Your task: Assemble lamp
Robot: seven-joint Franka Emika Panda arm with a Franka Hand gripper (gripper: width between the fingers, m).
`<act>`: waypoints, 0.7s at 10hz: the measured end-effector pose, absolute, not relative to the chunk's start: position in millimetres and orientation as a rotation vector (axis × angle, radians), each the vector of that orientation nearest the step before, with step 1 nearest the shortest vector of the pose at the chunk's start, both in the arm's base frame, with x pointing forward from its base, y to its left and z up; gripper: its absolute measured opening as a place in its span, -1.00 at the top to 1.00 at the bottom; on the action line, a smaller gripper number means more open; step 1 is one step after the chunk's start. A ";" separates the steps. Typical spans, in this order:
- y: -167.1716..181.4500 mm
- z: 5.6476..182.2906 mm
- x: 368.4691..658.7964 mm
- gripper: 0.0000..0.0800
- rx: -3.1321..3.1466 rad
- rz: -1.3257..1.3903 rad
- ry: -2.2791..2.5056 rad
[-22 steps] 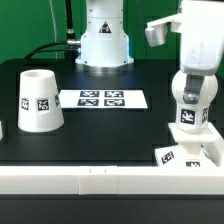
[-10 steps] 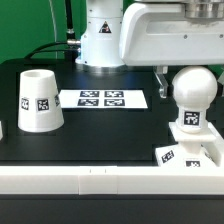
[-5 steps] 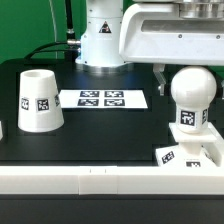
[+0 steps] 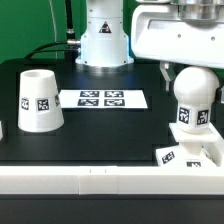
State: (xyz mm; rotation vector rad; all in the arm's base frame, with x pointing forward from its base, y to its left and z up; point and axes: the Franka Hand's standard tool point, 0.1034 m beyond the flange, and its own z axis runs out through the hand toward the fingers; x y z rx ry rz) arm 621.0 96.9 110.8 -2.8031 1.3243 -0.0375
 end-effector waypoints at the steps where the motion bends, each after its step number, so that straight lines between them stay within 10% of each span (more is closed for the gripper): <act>1: 99.1 110.8 621.0 -0.44 -2.725 -0.029 1.469; 7: 99.7 111.8 616.5 -0.70 -2.701 0.044 1.500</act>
Offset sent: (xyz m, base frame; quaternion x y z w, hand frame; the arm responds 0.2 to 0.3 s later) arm 0.0036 -0.0124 -0.0011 0.0011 0.0013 0.1572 0.9876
